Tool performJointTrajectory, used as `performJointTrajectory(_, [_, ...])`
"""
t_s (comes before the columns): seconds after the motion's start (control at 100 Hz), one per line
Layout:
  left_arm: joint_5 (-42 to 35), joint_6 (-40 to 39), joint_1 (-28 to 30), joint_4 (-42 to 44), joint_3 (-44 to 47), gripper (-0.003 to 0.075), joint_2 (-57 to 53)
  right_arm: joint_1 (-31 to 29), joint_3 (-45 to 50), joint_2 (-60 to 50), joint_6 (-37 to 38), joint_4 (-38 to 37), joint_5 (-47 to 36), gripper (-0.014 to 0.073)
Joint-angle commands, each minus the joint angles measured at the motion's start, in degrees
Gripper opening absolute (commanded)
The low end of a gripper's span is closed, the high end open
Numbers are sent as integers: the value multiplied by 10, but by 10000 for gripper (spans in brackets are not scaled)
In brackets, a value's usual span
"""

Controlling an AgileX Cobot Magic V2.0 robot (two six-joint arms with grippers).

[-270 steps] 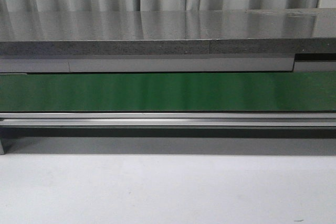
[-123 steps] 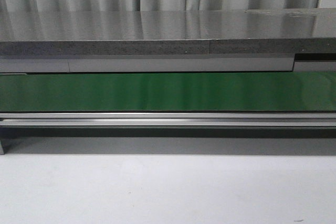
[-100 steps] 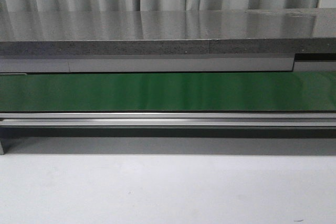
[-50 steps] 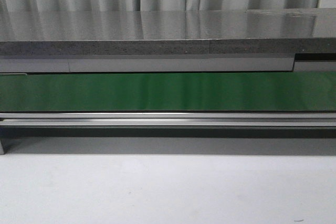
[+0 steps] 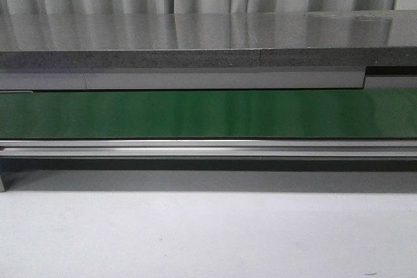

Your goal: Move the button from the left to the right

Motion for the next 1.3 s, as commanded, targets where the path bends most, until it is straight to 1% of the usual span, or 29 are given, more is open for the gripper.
performJointTrajectory(0.0, [-7,-6,27,13,-46,590,29,-2,1,-10,-1,-6,-49,-67])
performJointTrajectory(0.05, [4,-6,46,12,-67,590,55,-2,1,-10,-1,-6,-49,-67])
performJointTrajectory(0.17, [2,-6,90,7,-108,590,118,-2,1,-10,-1,-6,-49,-67])
performJointTrajectory(0.49, [-23,-4,157,8,-211,590,307,-2,1,-10,-1,-6,-49,-67])
performJointTrajectory(0.61, [-23,-3,165,8,-240,590,374,-2,1,-10,-1,-6,-49,-67])
performJointTrajectory(0.8, [-25,-3,165,11,-256,590,459,-2,1,-10,-1,-6,-49,-67])
performJointTrajectory(0.95, [-35,-3,165,28,-256,590,501,-2,1,-10,-1,-6,-49,-67])
performJointTrajectory(1.29, [-64,-3,177,24,-256,590,562,-2,1,-10,-1,-6,-49,-67])
